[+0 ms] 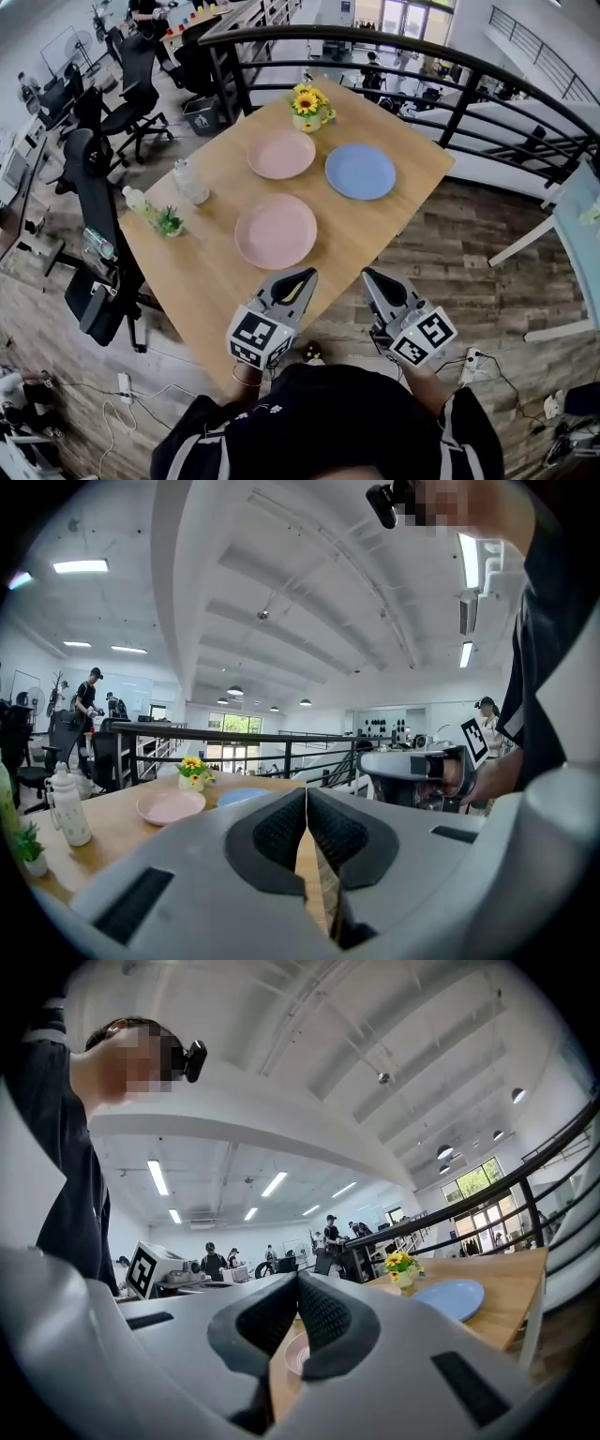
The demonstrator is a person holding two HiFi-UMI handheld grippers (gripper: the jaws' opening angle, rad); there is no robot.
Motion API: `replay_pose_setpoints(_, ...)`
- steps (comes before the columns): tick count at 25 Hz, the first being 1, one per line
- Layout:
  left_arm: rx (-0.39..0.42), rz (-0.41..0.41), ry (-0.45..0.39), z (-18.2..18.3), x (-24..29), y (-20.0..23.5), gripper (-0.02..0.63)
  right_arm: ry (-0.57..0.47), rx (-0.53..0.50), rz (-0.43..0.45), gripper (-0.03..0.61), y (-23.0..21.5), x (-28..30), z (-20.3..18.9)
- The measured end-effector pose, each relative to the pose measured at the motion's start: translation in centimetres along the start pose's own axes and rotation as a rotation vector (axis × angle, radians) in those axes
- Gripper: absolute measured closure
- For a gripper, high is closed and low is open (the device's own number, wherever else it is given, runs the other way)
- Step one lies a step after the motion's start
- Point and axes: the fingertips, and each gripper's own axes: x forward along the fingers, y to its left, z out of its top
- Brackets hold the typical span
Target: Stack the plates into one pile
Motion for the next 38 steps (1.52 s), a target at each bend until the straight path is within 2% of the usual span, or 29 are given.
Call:
replay_pose_setpoints(5,-0.018,0.013,-0.004,-0.7,0.3,3.2,0.598,0.016,0.018,-0.01,0.577,-1.1,2.6,-0.6)
replay_pose_setpoints(10,-0.08,0.033,0.008,-2.0,0.8,5.1,0.598,0.069,0.01,0.021,0.577,-1.2,3.9,-1.5)
replay_pose_setpoints(14,-0.105,0.05,0.038,-3.1,2.2,6.1,0.598,0.099,0.025,0.021,0.577,-3.3,4.7,-2.1)
replay_pose_setpoints(17,-0.098,0.071,0.046,-2.9,3.5,7.1,0.598,0.102,0.042,0.053,0.577,-5.3,6.1,-2.1)
replay_pose_setpoints(20,-0.096,0.152,0.028,-1.9,4.5,9.0,0.598,0.103,0.058,0.115,0.577,-7.2,8.2,-1.5)
replay_pose_setpoints(23,-0.145,0.252,0.017,-1.7,5.3,11.3,0.598,0.12,0.073,0.186,0.577,-8.9,10.2,-1.4)
replay_pose_setpoints(28,-0.177,0.416,0.004,-1.4,7.3,14.6,0.598,0.171,0.036,0.284,0.577,-12.9,13.5,-0.9)
replay_pose_setpoints(38,-0.211,0.561,0.038,-1.7,10.4,17.3,0.597,0.242,0.058,0.399,0.577,-17.8,17.3,-1.6)
